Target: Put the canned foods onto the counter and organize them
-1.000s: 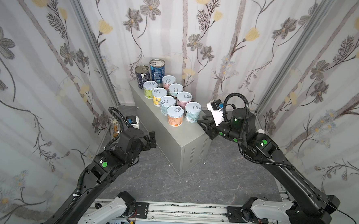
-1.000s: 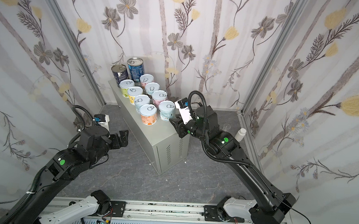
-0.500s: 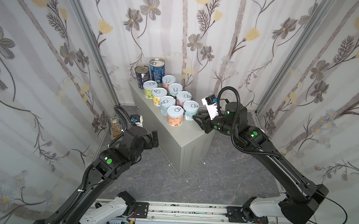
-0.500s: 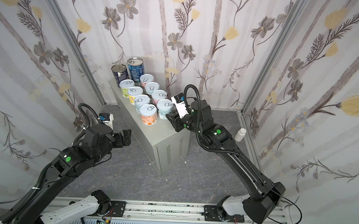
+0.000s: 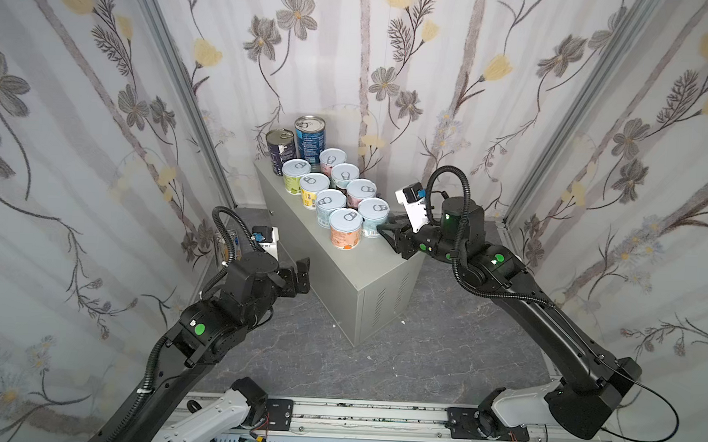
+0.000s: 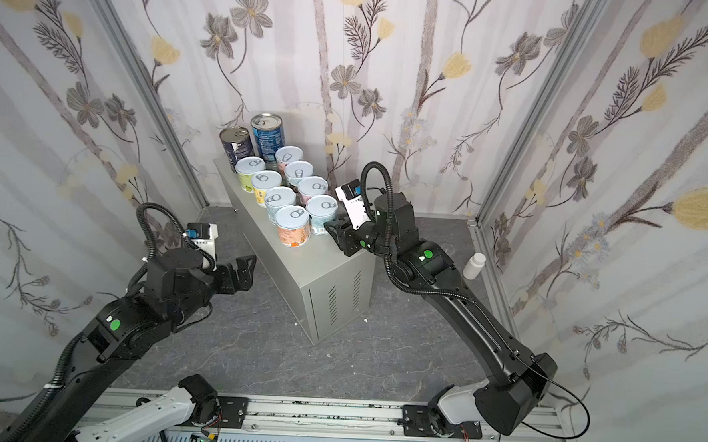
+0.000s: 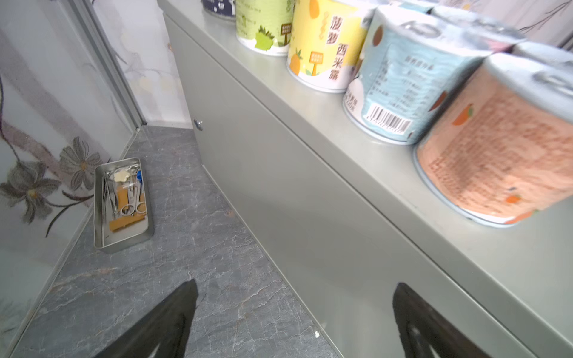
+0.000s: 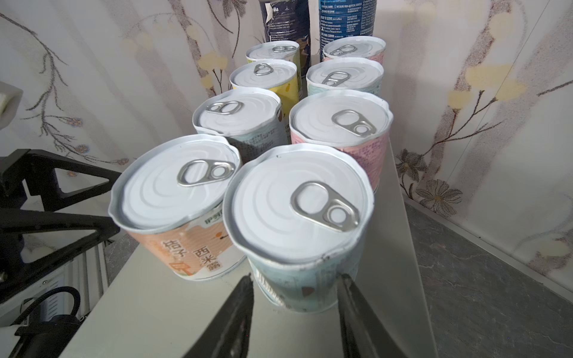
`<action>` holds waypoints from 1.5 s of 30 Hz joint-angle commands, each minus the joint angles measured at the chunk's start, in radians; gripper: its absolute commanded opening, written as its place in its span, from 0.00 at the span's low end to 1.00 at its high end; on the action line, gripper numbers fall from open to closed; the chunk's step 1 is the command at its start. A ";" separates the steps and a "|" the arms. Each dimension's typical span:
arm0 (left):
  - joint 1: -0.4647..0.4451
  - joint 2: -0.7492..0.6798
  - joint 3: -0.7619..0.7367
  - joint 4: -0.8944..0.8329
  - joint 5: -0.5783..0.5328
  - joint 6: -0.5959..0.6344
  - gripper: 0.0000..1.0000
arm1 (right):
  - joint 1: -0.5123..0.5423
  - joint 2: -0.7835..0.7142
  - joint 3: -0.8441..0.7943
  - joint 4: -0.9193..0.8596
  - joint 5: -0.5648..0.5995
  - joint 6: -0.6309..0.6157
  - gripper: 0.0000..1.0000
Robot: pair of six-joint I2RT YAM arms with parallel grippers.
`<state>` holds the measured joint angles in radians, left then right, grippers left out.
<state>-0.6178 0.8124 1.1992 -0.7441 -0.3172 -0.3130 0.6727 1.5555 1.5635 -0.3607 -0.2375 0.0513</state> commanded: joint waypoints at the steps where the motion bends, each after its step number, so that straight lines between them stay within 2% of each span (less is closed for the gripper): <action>1: 0.002 -0.017 0.023 0.032 0.086 0.037 1.00 | 0.000 -0.024 0.004 0.034 -0.014 0.000 0.50; 5: 0.001 -0.012 0.033 0.032 0.189 0.035 0.99 | 0.000 -0.052 -0.008 0.021 -0.009 -0.002 0.54; 11: -0.003 0.011 0.049 0.039 0.222 0.020 0.84 | 0.000 -0.122 -0.066 0.035 -0.018 0.013 0.60; 15: -0.005 0.044 0.057 0.064 0.232 0.010 0.71 | 0.001 -0.155 -0.101 0.043 -0.027 0.025 0.50; 20: -0.010 0.087 0.082 0.100 0.253 0.006 0.61 | 0.000 -0.185 -0.140 0.049 -0.025 0.029 0.46; 33: -0.017 0.199 0.129 0.184 0.265 0.002 0.58 | 0.007 -0.208 -0.204 0.082 -0.061 0.044 0.46; 45: -0.016 0.223 0.126 0.217 0.263 -0.002 0.57 | 0.035 -0.200 -0.202 0.078 -0.048 0.041 0.46</action>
<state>-0.6334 1.0420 1.3201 -0.5697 -0.0490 -0.3141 0.7002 1.3476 1.3602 -0.3153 -0.2886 0.0963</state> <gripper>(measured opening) 0.575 0.463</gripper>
